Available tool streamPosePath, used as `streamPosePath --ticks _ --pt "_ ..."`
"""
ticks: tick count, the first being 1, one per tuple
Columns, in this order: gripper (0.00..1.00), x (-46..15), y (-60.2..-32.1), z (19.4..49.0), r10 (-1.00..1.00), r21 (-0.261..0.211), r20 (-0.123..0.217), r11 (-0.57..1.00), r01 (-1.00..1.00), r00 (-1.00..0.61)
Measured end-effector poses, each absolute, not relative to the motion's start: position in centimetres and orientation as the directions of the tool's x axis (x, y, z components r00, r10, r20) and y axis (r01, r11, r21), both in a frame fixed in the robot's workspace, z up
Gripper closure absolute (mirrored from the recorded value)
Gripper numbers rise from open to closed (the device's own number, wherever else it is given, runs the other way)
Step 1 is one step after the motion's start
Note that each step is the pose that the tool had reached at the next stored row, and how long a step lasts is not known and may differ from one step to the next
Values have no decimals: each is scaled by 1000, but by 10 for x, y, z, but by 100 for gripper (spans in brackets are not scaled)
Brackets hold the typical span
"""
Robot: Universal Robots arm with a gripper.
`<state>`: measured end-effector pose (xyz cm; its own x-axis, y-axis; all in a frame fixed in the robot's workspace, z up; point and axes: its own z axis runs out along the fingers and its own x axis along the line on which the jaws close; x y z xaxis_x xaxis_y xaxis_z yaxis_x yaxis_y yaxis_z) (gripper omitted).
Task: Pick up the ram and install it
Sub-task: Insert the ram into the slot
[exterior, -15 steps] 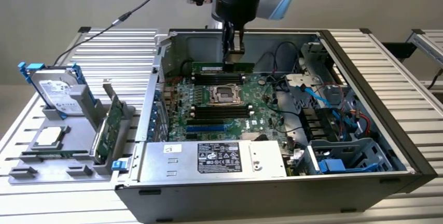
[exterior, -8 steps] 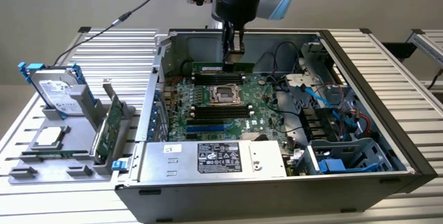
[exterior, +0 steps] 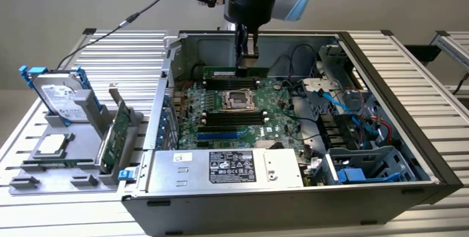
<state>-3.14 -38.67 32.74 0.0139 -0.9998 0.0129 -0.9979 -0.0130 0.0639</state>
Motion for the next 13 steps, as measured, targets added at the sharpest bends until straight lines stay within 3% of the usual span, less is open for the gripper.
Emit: streamPosePath --ticks 13 --pt "86 -31 -402 304 -1000 64 13 -13 -998 14"
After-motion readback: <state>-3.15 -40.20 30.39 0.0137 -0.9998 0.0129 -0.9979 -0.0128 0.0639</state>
